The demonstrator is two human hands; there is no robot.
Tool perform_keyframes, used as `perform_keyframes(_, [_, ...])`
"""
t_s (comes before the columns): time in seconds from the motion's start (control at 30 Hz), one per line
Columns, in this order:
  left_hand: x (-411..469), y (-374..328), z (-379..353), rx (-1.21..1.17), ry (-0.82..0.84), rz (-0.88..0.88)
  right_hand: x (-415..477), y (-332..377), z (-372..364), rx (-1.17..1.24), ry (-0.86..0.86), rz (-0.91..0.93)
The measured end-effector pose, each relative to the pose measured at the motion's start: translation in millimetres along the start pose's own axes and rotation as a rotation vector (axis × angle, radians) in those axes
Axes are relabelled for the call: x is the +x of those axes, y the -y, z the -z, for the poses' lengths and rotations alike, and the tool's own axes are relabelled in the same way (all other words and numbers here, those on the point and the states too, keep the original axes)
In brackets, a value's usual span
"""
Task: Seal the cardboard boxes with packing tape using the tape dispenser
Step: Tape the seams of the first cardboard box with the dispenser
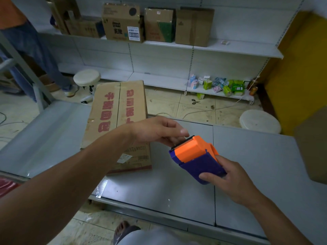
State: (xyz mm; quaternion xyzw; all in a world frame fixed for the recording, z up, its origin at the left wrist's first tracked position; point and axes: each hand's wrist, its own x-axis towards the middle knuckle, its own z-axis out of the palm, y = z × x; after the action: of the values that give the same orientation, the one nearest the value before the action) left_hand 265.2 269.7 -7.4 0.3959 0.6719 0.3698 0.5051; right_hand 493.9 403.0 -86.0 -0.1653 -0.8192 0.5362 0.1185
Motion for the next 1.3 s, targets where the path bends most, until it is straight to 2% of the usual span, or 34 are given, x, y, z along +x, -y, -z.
perform_keyframes(0.2, [2,1,-2,-0.036,-0.074,-0.037,0,1,1,0.014,0.017,0.023])
perform_keyframes(0.37, [1,-1,-7,-0.002,-0.223,-0.110,-1,3,4,0.035,0.033,0.012])
perform_keyframes(0.53, [-1,-7,-8,0.001,-0.317,-0.154,6,15,17,0.048,0.105,-0.013])
perform_keyframes(0.83, [-10,-12,-7,-0.056,-0.438,-0.168,15,36,35,-0.068,0.249,-0.094])
perform_keyframes(1.0, [-33,-19,24,-0.147,-0.607,-0.187,5,31,45,-0.101,0.295,-0.184])
perform_keyframes(1.13, [-53,-19,36,-0.171,-0.646,-0.174,11,42,49,-0.087,0.307,-0.180])
perform_keyframes(1.3, [-88,-5,42,-0.259,-0.747,-0.188,41,81,56,-0.153,0.423,-0.178])
